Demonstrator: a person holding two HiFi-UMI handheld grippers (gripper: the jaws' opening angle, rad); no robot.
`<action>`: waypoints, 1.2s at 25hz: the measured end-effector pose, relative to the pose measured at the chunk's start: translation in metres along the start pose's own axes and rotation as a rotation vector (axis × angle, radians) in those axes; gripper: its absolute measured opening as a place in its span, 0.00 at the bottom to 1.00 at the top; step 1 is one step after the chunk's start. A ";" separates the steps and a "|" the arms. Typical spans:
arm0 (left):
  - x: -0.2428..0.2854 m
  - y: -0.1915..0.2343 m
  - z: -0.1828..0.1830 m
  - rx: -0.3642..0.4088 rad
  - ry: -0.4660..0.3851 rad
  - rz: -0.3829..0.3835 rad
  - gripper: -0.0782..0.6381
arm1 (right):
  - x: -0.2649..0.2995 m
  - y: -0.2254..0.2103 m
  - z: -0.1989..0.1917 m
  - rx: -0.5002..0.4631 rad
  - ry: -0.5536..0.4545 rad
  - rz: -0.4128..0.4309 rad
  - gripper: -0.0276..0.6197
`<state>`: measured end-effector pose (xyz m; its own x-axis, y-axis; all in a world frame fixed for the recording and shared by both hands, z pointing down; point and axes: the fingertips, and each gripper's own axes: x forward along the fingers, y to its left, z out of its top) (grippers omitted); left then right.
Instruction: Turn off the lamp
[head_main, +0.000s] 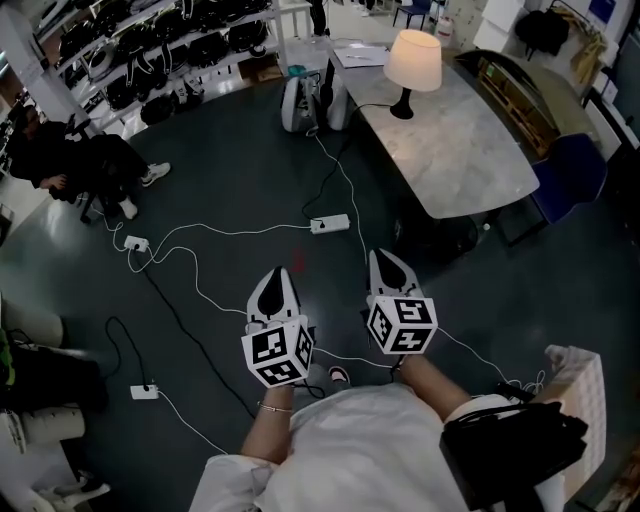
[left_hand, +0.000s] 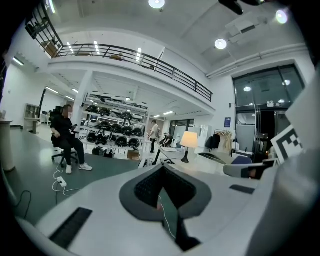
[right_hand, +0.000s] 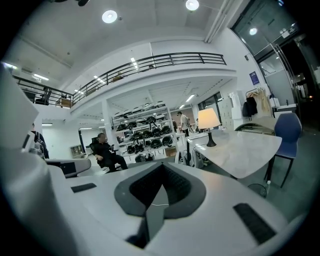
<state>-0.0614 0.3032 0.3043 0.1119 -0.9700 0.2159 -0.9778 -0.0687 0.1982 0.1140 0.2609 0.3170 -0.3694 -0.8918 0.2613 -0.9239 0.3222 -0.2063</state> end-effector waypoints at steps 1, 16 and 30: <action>0.003 -0.001 -0.001 0.002 0.006 -0.001 0.10 | 0.002 -0.003 -0.001 0.005 0.004 -0.002 0.04; 0.114 0.016 0.012 0.029 0.002 -0.076 0.10 | 0.096 -0.043 0.008 0.054 -0.010 -0.088 0.04; 0.298 0.082 0.072 -0.031 -0.019 -0.141 0.10 | 0.270 -0.042 0.077 -0.027 -0.007 -0.138 0.04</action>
<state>-0.1213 -0.0080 0.3160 0.2440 -0.9556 0.1653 -0.9467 -0.1977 0.2544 0.0604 -0.0176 0.3238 -0.2384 -0.9302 0.2791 -0.9682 0.2052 -0.1432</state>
